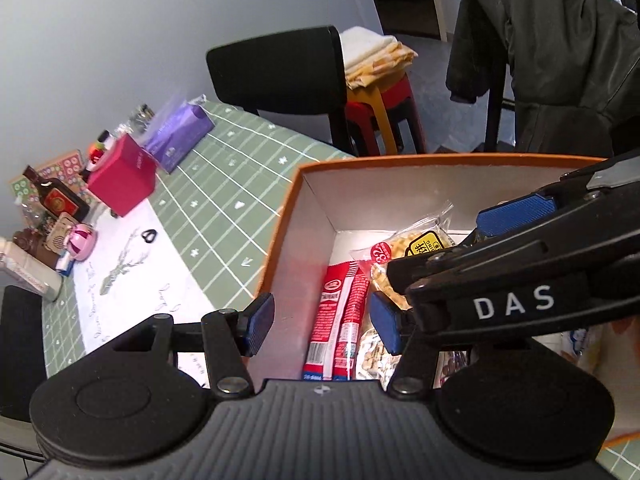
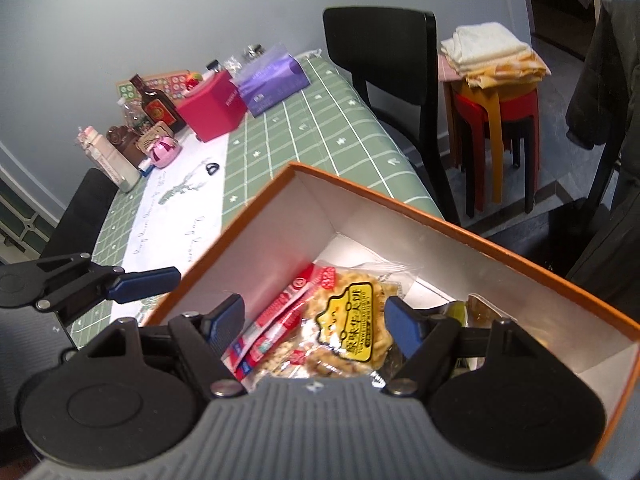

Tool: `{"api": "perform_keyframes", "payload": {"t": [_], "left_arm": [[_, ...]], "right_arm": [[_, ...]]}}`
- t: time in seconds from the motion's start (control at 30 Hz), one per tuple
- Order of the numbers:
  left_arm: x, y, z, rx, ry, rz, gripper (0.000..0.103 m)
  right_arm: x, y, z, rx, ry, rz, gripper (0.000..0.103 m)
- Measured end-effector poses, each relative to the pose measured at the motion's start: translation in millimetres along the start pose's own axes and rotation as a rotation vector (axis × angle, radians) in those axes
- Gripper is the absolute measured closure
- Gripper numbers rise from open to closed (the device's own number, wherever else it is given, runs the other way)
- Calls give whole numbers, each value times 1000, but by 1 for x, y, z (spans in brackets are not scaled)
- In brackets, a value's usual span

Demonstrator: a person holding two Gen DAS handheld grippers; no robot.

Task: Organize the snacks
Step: 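Move both open grippers back toward the remaining snacks on the table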

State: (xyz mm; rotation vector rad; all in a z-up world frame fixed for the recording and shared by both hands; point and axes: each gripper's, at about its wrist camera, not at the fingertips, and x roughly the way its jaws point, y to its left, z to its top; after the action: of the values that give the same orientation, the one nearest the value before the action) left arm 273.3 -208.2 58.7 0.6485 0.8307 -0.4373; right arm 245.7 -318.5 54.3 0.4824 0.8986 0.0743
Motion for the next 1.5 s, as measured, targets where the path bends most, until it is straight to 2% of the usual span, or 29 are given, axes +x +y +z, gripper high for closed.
{"api": "perform_keyframes", "payload": {"t": [0.43,0.87,0.97,1.13,1.5], "left_arm": [[-61,21,-24,-55,-103,24,38],[-91,47,-80,-169,-172,6,36],[-93,56,-100,-226,-183,-24,35],[-86,73,-142,-343,-167,-35,35],[-83,88,-240,-543,-127,-70,33]], "right_arm": [[-57,47,-19,-98,-101,33,27],[-66,86,-58,-156,-126,137,27],[-67,94,-71,-193,-142,146,27],[-67,103,-93,-284,-172,150,27],[-28,108,-148,-417,-129,209,27]]}}
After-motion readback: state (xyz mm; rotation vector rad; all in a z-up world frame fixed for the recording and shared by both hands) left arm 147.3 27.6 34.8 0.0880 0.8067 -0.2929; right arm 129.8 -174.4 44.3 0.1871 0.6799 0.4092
